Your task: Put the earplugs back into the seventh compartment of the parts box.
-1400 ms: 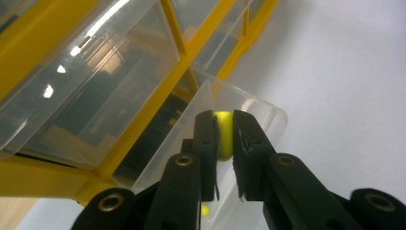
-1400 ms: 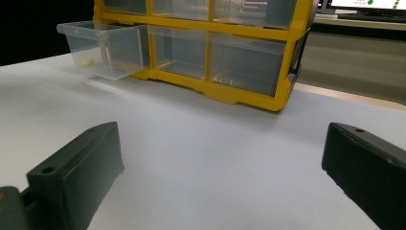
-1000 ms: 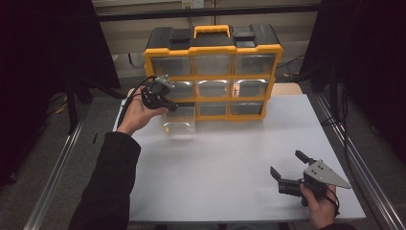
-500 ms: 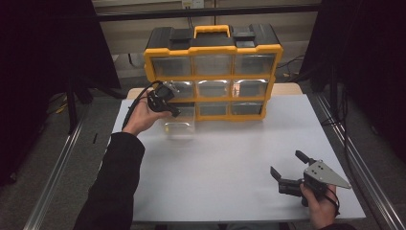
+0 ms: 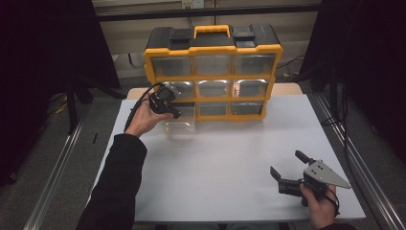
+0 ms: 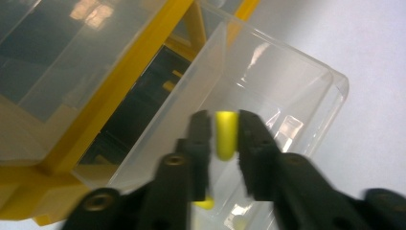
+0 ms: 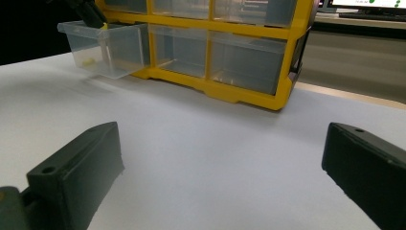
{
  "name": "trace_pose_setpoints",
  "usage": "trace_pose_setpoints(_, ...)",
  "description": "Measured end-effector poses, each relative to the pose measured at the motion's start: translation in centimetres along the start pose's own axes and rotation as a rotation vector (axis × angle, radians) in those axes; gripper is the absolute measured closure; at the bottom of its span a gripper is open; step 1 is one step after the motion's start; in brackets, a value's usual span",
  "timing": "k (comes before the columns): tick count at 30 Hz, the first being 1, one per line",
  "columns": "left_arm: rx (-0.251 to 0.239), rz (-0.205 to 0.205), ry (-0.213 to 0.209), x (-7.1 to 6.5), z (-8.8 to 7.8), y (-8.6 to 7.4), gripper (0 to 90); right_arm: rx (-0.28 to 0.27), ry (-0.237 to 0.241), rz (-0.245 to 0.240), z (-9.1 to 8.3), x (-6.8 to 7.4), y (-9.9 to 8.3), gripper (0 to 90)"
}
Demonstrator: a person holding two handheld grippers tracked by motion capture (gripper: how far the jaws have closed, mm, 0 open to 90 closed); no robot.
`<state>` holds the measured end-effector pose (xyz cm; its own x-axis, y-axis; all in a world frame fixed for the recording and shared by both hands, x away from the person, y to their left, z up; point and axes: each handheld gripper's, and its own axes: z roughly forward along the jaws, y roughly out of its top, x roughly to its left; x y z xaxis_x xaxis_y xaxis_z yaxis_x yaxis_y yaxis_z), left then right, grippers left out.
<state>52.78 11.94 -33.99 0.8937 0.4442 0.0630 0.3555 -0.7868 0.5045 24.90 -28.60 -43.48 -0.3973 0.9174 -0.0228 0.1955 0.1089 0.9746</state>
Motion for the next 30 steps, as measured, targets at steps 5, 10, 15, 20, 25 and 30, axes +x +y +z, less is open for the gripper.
trace_pose_setpoints(5, -0.035, -0.02, 0.012, 0.0, -0.2, -0.2, 67.3, 0.0, -0.001, 0.0, 0.0, 0.0, 0.0, 0.0)
trace_pose_setpoints(10, -0.079, -0.042, 0.032, 0.3, -0.7, -0.7, 54.0, -0.001, -0.001, 0.0, 0.0, 0.0, 0.0, 0.0)
trace_pose_setpoints(15, -0.137, -0.078, 0.062, 0.3, -1.2, -1.4, 38.9, -0.002, -0.002, -0.001, 0.0, 0.0, 0.0, 0.0)
trace_pose_setpoints(20, -0.228, -0.115, 0.134, 0.0, -2.1, -1.9, 22.5, -0.002, -0.001, -0.002, 0.0, 0.0, 0.0, 0.0)
trace_pose_setpoints(25, -0.28, -0.147, 0.18, -0.5, -2.6, -2.4, 11.5, 0.0, -0.002, -0.003, 0.0, 0.0, 0.0, 0.0)
trace_pose_setpoints(30, -0.352, -0.184, 0.201, -1.1, -2.6, -2.8, 6.6, -0.001, -0.003, -0.005, 0.0, 0.0, 0.0, 0.0)
